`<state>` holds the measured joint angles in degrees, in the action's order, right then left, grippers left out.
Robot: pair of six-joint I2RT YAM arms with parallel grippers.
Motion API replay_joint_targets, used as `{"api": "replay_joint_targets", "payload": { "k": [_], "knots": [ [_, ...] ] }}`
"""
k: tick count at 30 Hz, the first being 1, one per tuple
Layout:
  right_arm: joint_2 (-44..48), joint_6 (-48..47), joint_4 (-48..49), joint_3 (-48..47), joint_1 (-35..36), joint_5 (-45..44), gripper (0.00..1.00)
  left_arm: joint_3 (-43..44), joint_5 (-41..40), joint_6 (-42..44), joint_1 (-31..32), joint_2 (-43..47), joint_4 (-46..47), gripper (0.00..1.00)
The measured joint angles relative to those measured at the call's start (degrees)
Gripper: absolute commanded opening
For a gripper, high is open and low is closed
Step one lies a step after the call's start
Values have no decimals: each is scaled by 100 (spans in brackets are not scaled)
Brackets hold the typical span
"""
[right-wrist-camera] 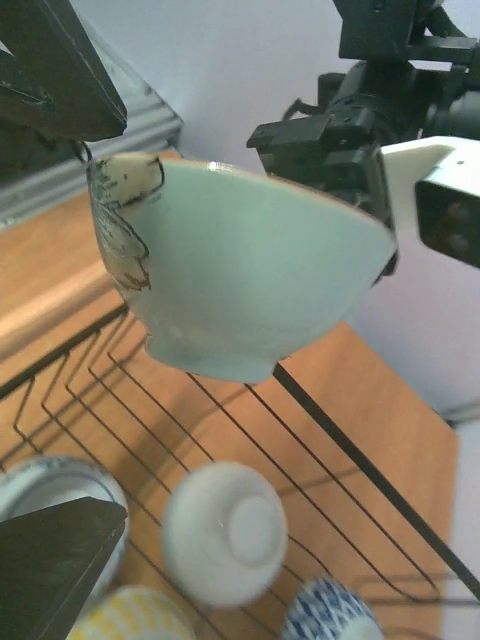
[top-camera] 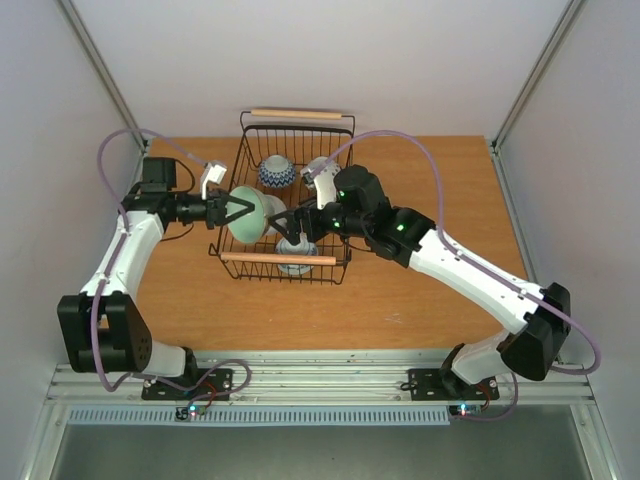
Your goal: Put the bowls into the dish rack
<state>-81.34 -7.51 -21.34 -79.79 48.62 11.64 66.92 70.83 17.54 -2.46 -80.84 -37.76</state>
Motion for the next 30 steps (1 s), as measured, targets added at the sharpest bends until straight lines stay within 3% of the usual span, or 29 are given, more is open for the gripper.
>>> {"api": "replay_joint_targets", "payload": {
  "k": [8,15,21,30],
  "knots": [
    [-304,1360,1593,848,-566,1558,99,-127,348,15,-22,0,13,0],
    [-597,2186,2787,1104,-776,2361,99,-127,586,245,-50,0,-79,0],
    [-603,2339,3254,1117,-741,2684,99,-127,610,350,-52,-9,-153,0],
    [-726,2280,3211,1054,-581,2804,99,-127,599,352,-52,-188,-192,1]
  ]
}}
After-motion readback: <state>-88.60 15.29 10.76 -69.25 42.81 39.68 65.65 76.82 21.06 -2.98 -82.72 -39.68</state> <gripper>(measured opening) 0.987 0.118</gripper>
